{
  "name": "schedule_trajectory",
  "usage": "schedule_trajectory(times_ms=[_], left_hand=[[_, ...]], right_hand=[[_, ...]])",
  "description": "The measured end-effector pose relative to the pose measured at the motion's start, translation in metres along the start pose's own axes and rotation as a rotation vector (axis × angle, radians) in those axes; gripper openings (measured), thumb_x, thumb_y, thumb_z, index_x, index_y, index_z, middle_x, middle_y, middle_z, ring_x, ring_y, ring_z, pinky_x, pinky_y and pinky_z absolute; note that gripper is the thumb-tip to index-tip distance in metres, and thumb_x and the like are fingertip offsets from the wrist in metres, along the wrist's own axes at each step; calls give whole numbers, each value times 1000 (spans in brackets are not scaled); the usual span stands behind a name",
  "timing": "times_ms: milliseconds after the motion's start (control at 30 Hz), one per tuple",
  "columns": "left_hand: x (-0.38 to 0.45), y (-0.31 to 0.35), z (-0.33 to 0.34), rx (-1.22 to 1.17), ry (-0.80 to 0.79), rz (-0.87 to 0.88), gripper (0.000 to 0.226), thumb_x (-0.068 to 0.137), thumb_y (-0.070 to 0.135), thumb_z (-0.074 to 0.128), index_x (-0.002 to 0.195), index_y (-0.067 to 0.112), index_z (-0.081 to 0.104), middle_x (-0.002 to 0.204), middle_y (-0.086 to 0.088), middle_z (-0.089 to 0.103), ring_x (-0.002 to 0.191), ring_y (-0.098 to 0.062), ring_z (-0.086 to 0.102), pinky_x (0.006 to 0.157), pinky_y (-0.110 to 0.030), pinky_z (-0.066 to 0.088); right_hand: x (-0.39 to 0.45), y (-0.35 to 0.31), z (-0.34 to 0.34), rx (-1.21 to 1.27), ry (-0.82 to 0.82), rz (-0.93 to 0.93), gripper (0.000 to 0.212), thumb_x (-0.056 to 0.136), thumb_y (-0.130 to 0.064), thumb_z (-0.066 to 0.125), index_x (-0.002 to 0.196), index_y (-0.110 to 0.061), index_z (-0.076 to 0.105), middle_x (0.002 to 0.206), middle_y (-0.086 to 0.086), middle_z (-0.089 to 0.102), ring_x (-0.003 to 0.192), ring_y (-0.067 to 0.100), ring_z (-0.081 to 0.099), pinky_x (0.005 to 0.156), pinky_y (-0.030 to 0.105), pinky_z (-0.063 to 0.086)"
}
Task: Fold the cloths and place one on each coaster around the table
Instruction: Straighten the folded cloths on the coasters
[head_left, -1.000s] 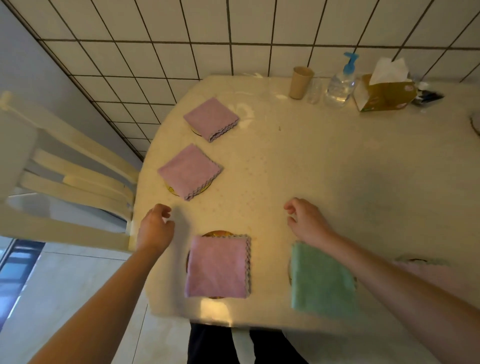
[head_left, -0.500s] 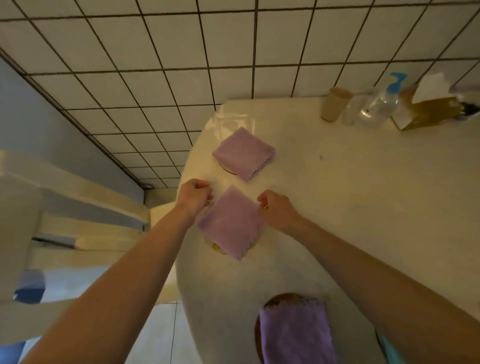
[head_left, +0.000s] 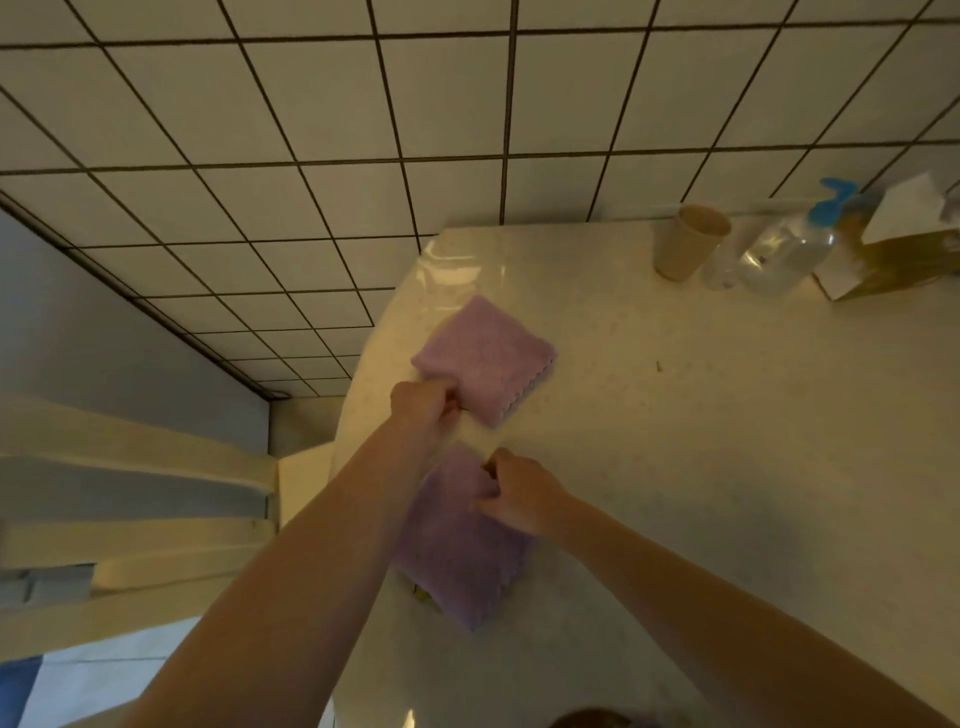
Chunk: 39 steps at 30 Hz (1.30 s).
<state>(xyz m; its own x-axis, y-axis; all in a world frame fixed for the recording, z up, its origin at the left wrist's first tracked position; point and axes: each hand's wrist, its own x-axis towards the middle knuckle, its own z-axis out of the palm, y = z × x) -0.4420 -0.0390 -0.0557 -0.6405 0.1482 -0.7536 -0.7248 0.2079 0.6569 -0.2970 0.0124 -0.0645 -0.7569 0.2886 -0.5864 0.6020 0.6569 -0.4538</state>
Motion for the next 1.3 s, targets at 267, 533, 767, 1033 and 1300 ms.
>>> schedule_trajectory(times_ms=[267,533,767,1033,1300], left_hand=[[15,3,20,115,115,-5,50,76,10,73,121,-2,55,102,-16,62,91,-30,59,71,-32,48],[18,9,24,153,76,56,31,79,15,71,103,2,56,85,-7,57,84,-24,54,75,-34,47],[22,13,20,-154,-91,32,26,86,3,61,110,-1,53,99,-9,60,101,-28,59,93,-41,51],[30,26,4,-85,-394,67,49,84,-12,56,128,9,51,119,-7,62,109,-26,60,75,-36,56],[55,37,0,270,-404,109,50,86,-8,60,131,8,49,124,-8,60,102,-21,61,80,-33,54]], right_hand=[[5,-14,-4,-146,-26,33,83,82,-47,64,139,2,28,141,20,34,130,35,35,103,41,34],[8,-22,0,-89,3,38,47,81,-35,64,117,-8,49,116,13,56,110,33,55,84,36,46],[11,-19,-16,214,-222,109,40,74,-33,76,94,-10,50,84,-1,53,86,18,54,55,21,39],[-5,-3,-14,746,-435,150,39,80,-28,73,111,-9,59,109,4,66,97,18,63,85,30,52],[-16,15,23,1368,-336,309,32,82,1,66,113,-7,62,108,10,70,99,23,67,84,37,55]])
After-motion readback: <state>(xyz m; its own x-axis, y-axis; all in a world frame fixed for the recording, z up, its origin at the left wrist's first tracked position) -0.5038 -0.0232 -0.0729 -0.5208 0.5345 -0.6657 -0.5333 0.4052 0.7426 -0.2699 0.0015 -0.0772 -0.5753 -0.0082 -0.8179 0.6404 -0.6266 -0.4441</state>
